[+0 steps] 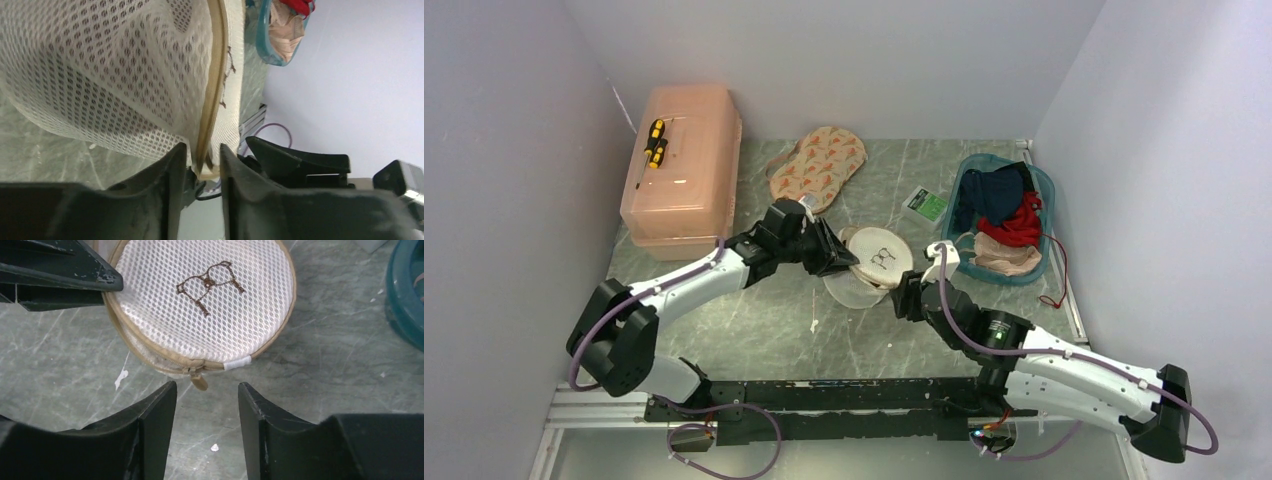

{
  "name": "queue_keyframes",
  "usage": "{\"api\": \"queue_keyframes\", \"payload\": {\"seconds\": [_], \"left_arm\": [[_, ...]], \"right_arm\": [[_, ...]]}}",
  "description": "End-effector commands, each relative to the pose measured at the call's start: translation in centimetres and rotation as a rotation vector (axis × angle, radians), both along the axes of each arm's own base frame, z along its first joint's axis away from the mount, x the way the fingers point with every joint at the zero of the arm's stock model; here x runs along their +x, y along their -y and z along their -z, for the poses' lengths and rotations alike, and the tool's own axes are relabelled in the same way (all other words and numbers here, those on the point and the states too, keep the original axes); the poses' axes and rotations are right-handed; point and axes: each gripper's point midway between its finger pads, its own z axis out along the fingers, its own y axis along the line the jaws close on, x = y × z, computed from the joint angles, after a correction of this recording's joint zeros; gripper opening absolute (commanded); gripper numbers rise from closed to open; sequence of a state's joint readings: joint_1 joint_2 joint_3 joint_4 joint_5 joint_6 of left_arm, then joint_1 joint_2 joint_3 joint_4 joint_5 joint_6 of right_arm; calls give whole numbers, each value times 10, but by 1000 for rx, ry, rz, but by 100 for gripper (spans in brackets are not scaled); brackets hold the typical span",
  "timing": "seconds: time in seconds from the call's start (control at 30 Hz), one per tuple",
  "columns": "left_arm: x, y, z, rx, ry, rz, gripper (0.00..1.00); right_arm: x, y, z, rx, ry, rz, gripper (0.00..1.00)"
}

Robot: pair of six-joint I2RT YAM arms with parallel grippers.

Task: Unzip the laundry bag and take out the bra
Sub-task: Unzip the laundry bag at the center of the board.

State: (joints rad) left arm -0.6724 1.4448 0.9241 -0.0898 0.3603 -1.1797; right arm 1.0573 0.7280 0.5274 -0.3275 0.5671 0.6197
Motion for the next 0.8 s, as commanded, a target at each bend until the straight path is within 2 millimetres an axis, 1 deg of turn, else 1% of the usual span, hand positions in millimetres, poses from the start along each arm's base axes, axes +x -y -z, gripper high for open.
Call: {"api": "queue_keyframes", "payload": {"seconds": [0.0,0.07,0.13,0.2,0.27,0.33,0.4,0.5,0.57,0.67,0.7,0.77], "left_arm": [[-1,0,-31,-54,106,36,44],[-5,-4,-34,-39,123,52,57],[-9,-10,-36,-9,146,64,68],[-13,-22,-37,44,179,63,73],[-13,-37,-37,116,226,37,77],[-8,-51,-46,162,286,9,77],[1,-61,-58,197,351,-17,76],[23,-73,-71,249,397,-60,74],[41,-77,-73,280,404,-65,73],[63,-66,-68,309,393,7,73],[68,-62,-67,325,398,46,73],[75,-56,-59,378,389,125,74]], "right_arm": [[0,-1,-36,29,49,-24,58],[0,0,-45,26,56,-25,62],[2,1,-48,20,66,-19,64],[5,4,-51,19,80,-2,64],[7,3,-53,21,100,-1,64],[10,0,-57,26,131,-11,64],[15,-6,-63,11,163,-24,64],[27,-18,-74,-30,199,-37,63],[33,-27,-80,-47,220,-49,63],[37,-35,-85,-52,232,-67,63],[37,-36,-86,-49,232,-69,63],[36,-35,-84,-45,226,-73,63]]}}
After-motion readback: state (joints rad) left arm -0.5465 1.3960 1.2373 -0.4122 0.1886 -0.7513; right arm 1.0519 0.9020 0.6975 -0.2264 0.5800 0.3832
